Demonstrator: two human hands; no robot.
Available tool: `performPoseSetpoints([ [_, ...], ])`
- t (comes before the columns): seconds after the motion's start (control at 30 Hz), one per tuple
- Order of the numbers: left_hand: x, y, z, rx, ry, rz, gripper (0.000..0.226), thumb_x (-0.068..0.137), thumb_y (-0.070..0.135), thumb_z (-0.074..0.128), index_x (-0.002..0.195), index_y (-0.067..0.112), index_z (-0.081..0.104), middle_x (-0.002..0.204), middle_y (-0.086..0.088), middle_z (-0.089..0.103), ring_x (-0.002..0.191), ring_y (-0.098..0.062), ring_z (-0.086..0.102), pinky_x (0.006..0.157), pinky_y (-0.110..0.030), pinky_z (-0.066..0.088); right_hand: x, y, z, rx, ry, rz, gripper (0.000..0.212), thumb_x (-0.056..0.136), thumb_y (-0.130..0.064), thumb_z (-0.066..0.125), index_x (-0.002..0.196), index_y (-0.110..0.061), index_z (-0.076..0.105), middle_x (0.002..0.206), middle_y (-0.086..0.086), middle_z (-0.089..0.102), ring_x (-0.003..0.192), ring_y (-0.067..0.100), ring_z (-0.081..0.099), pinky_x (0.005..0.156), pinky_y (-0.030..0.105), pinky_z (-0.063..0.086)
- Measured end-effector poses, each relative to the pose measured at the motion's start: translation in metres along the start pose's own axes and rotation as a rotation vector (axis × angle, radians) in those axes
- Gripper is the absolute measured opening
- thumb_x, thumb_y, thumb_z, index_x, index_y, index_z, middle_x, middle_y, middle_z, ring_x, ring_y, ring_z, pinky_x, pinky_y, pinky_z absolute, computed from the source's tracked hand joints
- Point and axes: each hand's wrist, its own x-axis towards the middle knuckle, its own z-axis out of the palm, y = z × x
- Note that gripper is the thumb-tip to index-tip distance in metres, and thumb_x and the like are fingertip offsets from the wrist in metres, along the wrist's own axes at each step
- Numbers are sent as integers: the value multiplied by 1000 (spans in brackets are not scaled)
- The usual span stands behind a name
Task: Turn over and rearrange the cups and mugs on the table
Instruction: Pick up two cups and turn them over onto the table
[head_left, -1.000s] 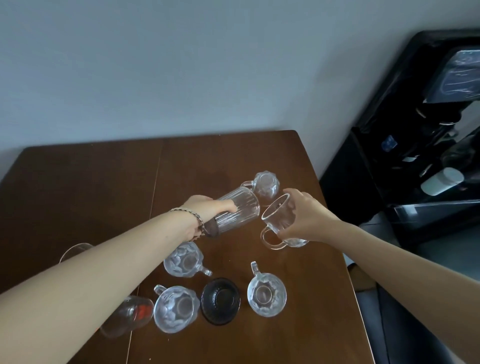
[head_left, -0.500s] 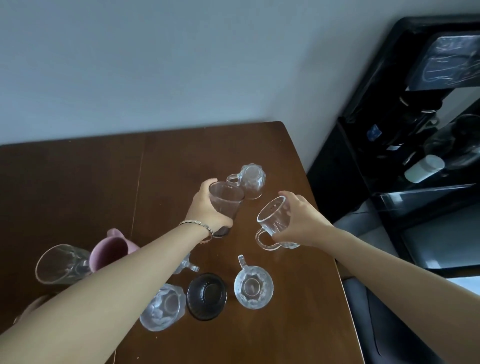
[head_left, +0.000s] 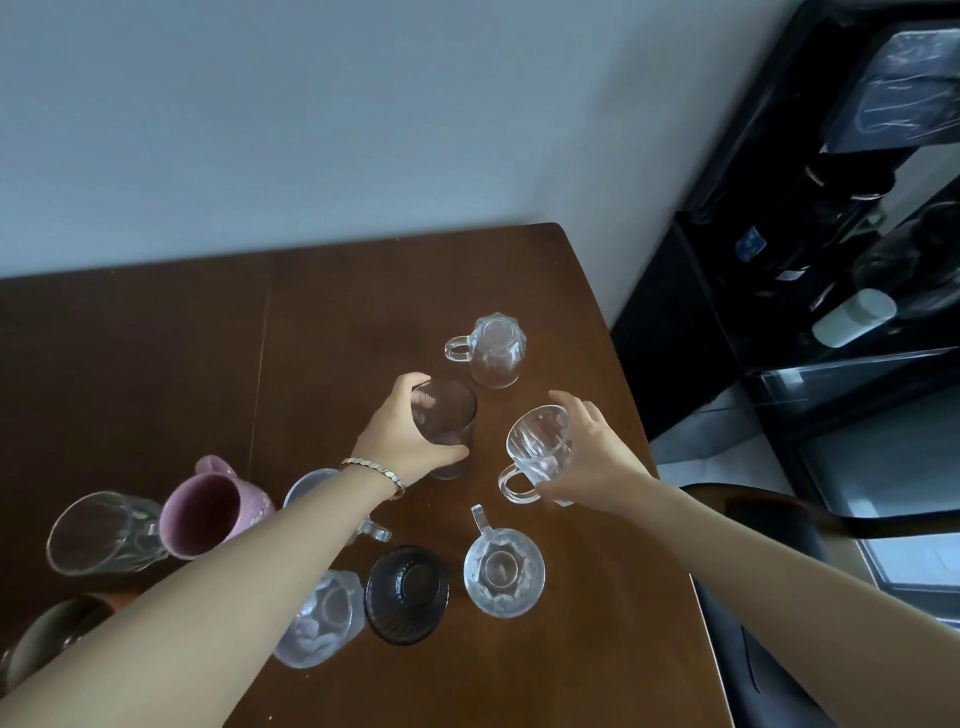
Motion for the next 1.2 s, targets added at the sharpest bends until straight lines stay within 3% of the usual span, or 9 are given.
performPoseSetpoints([
  [0.13,-4,-3,2,343,-72,38,84,65,27,80,133,21,30,139,0,38,109,-23,59,80,-34,56,6,-2,11,58,47,-26,99,62,-19,82,143,-24,26,138,0,38,118,15,48,84,23,49],
  [0.23,-7,-3,2,545,-131,136,85,68,25,77,137,24,28,140,-5,32,106,-27,60,76,-32,57,12,-2,18,93,76,-28,91,62,-19,82,139,-23,33,134,-2,41,119,13,43,92,26,47],
  [0.33,-10,-6,-4,665,-176,170,83,68,27,76,136,26,31,137,-6,33,108,-28,57,78,-34,55,16,-2,28,81,80,-45,84,63,-25,81,134,-26,36,130,-5,46,123,15,44,99,35,48],
  [0.47,-18,-16,-14,785,-190,236,78,69,30,75,134,26,32,135,-5,38,107,-26,58,84,-33,51,15,-4,41,56,80,-61,80,63,-27,82,129,-27,38,126,-9,49,116,13,51,92,32,51],
  [0.8,-27,-24,-24,825,-308,241,82,65,45,75,132,26,32,132,-5,40,109,-25,55,90,-35,47,6,-13,61,-70,138,-17,88,63,-40,82,133,-19,33,130,-2,45,117,13,48,86,27,50],
  [0.93,-25,-24,-27,816,-364,210,85,65,57,71,133,27,31,133,-4,41,112,-26,54,93,-36,46,3,-14,56,-139,34,0,98,66,-38,82,143,-20,23,140,-1,36,129,14,39,97,29,46],
  [1.07,-21,-16,-35,657,-408,123,72,76,64,56,135,28,34,137,-2,44,119,-24,52,97,-37,45,8,-27,36,-293,-191,19,115,69,-8,78,150,-23,-2,150,1,16,137,24,22,101,35,48],
  [1.2,-4,-8,-52,552,-296,96,46,90,48,46,129,24,45,130,1,53,113,-19,56,92,-33,46,36,-56,-2,-477,-292,-132,109,66,-12,80,149,-28,12,152,-2,14,138,25,16,110,41,37],
])
